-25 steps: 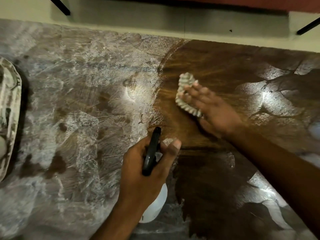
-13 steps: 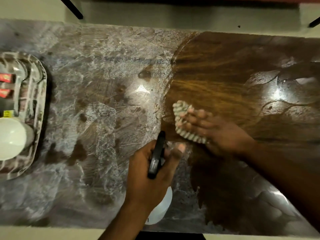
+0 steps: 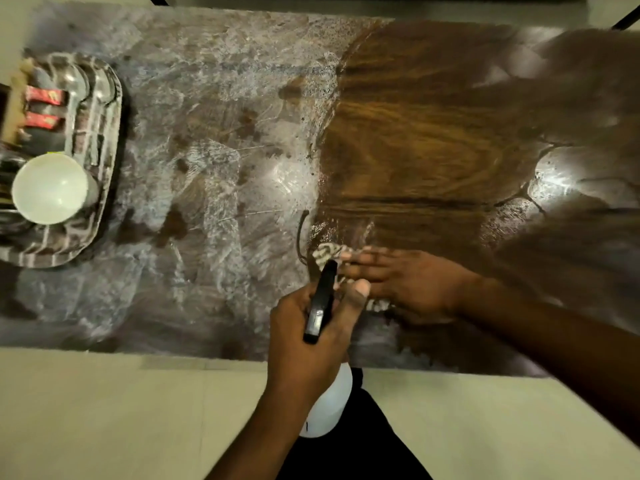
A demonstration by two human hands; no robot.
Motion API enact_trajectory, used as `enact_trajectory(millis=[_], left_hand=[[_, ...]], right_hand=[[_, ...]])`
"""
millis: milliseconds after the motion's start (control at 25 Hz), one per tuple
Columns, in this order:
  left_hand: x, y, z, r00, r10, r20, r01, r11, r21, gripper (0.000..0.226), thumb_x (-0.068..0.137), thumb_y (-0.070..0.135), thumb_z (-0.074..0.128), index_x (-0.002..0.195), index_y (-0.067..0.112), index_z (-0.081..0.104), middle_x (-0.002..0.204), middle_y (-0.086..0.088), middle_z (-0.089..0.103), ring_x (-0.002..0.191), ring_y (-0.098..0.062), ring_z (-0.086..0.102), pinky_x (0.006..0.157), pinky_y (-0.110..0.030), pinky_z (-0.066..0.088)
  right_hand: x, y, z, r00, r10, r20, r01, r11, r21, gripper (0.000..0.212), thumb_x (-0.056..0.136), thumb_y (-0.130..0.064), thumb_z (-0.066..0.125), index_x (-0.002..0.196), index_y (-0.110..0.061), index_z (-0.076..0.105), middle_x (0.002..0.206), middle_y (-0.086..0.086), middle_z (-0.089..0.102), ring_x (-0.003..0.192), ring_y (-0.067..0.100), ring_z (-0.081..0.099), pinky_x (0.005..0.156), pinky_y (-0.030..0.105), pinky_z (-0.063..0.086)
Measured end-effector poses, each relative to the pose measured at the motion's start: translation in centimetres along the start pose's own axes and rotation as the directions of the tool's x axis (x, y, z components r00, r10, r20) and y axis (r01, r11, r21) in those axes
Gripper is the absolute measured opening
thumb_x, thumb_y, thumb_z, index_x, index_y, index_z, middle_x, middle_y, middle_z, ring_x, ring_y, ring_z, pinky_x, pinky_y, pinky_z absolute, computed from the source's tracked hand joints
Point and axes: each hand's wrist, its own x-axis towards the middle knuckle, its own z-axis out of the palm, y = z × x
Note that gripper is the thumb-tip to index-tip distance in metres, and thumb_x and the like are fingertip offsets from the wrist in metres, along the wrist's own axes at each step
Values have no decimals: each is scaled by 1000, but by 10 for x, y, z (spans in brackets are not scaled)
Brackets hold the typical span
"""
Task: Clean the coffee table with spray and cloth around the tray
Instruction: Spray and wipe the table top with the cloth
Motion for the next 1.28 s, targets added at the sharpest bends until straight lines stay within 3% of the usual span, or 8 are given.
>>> enact_trajectory(millis=[120,280,480,600,840,1120,1200,1280], left_hand=[[-17,-15,-5,999,15,39,-13,999,-33,50,88,57,82,71,15,60,55,4,51,53,-36,55,60,-65,58],[-30,-32,-14,1000,22,8,-22,1000,16,50,88,60,82,76,15,64,56,3,56,58,-39,63,63,-65,60],[-41,-50,-32,999,17,27,-19,996,85,44,96,43,81,62,24,62,50,2,55,50,-25,59,61,-55,58],[-49,-63,-43,992,-36,121,30,998,46,44,91,45,84,71,11,66,52,3,55,48,-23,54,59,-60,55],[-59,-74,-56,988,-32,154,23,998,54,50,81,66,79,82,17,68,63,0,59,56,-34,58,63,-63,59],[-59,-76,-77,995,9,102,-28,982,188,51,90,58,76,61,18,62,48,-4,56,49,-28,60,58,-46,55],[-61,-77,-80,994,-18,106,1,986,165,64,85,65,74,64,7,57,52,-15,52,52,-38,58,64,-54,57],[-65,-79,-82,988,-36,150,14,990,142,62,85,66,76,73,7,63,53,-10,55,49,-29,57,66,-54,59]], right_hand=[[-29,32,-12,892,442,-96,-436,897,77,84,93,-31,45,171,-33,15,180,0,8,167,23,2,135,48,11],[22,-11,-4,384,893,-237,-708,449,545,72,99,-40,41,168,-25,31,178,4,19,166,28,9,134,49,14],[29,-113,39,931,320,-174,-292,942,165,76,95,-33,61,166,-24,32,177,2,21,166,26,15,134,50,20],[-15,-99,45,963,239,-124,-233,971,60,76,97,-34,55,168,-27,30,178,2,17,166,24,13,135,47,14],[29,-155,64,65,965,-256,-775,210,596,68,105,-39,46,169,-23,27,179,4,18,167,25,6,132,53,18],[14,-206,83,786,558,-265,-503,827,250,77,96,-27,58,167,-26,29,178,0,21,166,21,11,134,48,18],[-28,-201,93,591,751,-294,-672,660,335,72,97,-25,56,166,-23,35,177,2,26,166,24,16,132,54,22],[-46,-204,101,126,945,-300,-784,281,553,63,104,-27,48,165,-19,38,176,3,28,166,24,16,130,57,24]])
